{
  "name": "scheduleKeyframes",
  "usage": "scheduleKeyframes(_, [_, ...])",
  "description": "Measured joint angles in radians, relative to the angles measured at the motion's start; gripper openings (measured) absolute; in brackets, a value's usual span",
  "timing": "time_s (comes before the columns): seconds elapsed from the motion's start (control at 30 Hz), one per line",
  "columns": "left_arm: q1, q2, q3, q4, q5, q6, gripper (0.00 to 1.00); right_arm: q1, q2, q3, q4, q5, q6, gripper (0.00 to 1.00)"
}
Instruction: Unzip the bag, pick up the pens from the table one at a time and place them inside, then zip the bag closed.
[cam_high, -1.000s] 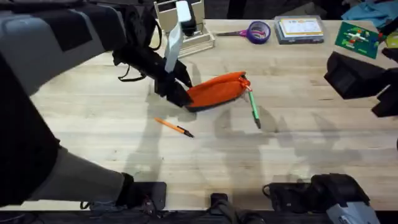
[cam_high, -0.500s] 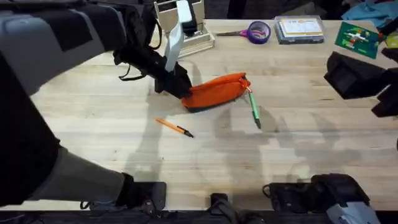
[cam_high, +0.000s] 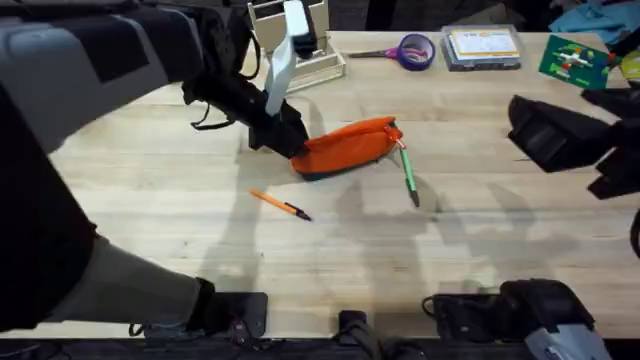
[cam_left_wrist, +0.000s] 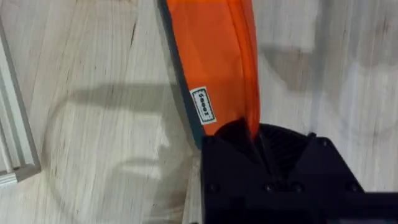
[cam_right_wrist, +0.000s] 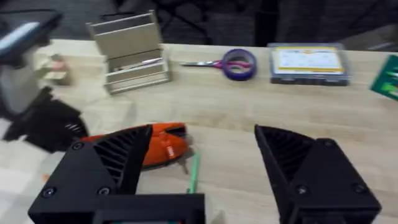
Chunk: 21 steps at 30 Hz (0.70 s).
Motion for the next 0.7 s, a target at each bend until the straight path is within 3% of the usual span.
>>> scheduleKeyframes(0.33, [0.000, 0.000, 0.000, 0.000, 0.000, 0.000, 0.043, 0.000, 0.019, 0.000, -0.032, -0.164, 0.013, 0.998])
scheduleKeyframes(0.7, [0.000, 0.000, 0.000, 0.000, 0.000, 0.000, 0.043, 0.000, 0.075, 0.000, -0.087, -0.204, 0.043, 0.997])
